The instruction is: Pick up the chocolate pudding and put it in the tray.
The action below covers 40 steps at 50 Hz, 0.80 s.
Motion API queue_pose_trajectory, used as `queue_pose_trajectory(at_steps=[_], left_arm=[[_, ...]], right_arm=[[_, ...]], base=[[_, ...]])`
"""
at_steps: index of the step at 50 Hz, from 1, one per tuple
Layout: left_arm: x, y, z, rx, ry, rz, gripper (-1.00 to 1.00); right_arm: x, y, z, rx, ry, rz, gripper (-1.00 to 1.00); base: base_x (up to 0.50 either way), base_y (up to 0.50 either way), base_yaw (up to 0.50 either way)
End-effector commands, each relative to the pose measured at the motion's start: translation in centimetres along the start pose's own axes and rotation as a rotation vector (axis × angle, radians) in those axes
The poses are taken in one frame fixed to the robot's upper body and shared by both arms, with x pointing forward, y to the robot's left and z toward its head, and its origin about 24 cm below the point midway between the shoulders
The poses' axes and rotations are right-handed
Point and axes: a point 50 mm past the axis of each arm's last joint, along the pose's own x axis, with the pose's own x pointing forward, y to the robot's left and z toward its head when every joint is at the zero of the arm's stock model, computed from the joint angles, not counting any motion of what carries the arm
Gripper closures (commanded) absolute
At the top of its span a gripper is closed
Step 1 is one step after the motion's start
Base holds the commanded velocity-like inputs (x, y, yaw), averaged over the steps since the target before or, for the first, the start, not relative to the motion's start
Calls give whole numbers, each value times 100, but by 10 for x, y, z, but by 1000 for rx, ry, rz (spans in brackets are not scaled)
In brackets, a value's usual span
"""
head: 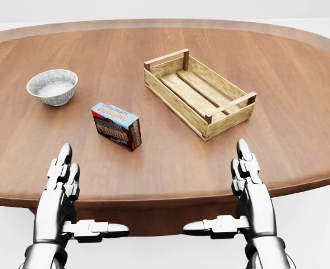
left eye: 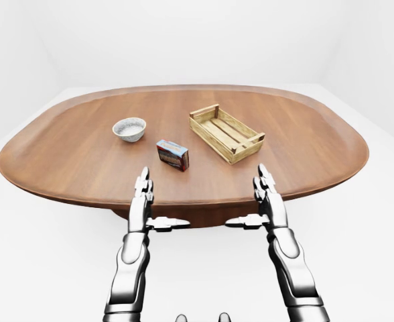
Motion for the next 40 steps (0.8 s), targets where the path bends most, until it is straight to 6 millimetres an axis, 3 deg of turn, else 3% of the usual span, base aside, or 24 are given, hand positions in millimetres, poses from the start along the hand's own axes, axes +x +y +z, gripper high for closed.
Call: queue_pose_trajectory(at_steps=[1,17,18,19,23,30,32,34,40], left_arm=[[0,7,0,-5,1,3,-100],[0,7,-1,-1,5,4,-100],[1,7,-1,-1,6,4,-100],[1,7,-2,-1,9,4,-100],[1,7,-3,2,15,5,-100],[2,7,-4,2,22,6,-100],[2,7,-4,2,23,6,-100],[2,7,-5,2,26,7,-100],[3,8,-5,-1,33,11,-100]], right_arm=[[-3,-5,4,14,-8,23,-100],[-6,-4,9,-21,-59,20,-100],[-9,-3,2,-35,-64,19,-100],[-13,-2,26,-55,-155,26,-100],[-26,1,45,-120,-246,11,-100],[-34,0,59,-180,-307,-21,-100],[-34,-1,44,-191,-241,-34,-100],[-39,1,67,-208,-339,-32,-100],[-46,1,80,-192,-398,-32,-100]], base=[[0,0,0],[0,0,0],[0,0,0],[0,0,0],[0,0,0],[0,0,0],[0,0,0],[0,0,0],[0,0,0]])
